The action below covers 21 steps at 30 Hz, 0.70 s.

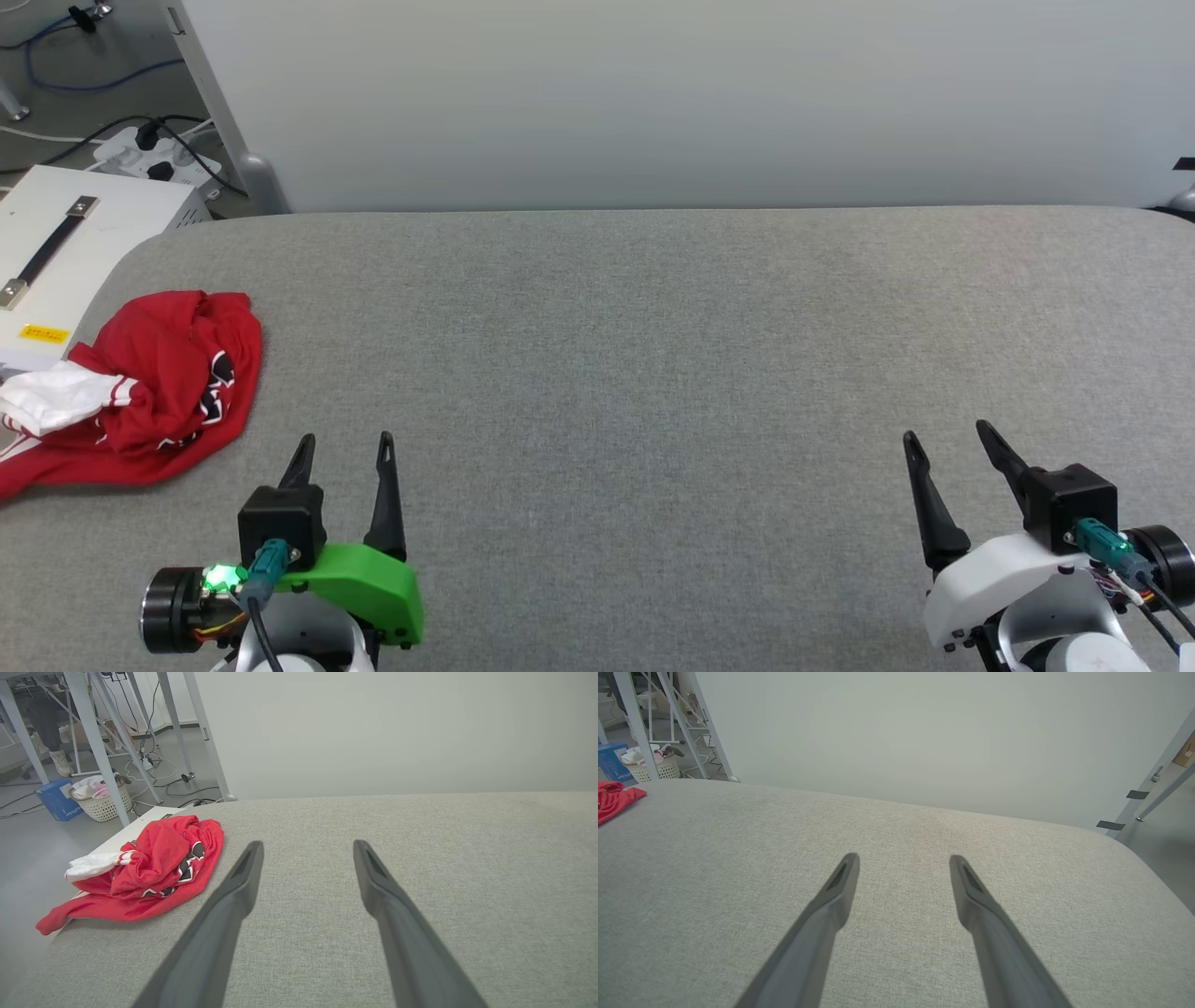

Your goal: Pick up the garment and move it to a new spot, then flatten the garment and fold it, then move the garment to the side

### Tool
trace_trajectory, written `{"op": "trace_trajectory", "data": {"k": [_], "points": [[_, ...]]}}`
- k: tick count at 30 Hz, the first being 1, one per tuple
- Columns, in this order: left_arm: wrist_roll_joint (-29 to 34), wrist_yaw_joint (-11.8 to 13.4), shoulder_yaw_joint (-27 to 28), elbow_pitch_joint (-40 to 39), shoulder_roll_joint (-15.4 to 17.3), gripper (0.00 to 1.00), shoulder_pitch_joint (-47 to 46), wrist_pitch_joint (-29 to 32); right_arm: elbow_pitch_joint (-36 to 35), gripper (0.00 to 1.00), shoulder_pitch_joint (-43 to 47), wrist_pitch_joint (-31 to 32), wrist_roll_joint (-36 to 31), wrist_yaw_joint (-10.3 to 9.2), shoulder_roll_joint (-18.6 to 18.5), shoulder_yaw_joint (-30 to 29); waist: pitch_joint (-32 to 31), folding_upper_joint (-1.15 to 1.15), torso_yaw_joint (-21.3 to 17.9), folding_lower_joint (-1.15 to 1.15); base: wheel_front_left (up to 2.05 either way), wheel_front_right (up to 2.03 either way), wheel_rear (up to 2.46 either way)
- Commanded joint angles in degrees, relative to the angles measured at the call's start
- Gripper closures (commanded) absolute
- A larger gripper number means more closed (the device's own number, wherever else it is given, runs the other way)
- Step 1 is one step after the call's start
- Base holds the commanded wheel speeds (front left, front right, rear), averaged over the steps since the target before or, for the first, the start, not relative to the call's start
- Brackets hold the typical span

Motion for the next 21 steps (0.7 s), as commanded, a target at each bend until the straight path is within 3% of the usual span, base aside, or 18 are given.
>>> {"op": "trace_trajectory", "data": {"k": [1, 21], "points": [[-0.4, 0.5, -0.1, -0.1, 0.0, 0.0, -0.1, -0.6, -0.2, 0.0, 0.0, -0.7, 0.5, 0.0, 0.0, -0.3, 0.0, 0.0, 0.0, 0.0, 0.0, 0.0, 0.0], [-1.8, 1.4, -0.8, -0.5, -0.1, 0.0, -0.2, -3.3, -2.0, 0.0, 0.7, -3.4, 4.6, -0.01, 0.0, -1.5, -0.1, 0.0, 0.0, 0.0, 0.0, 0.0, 0.0]]}}
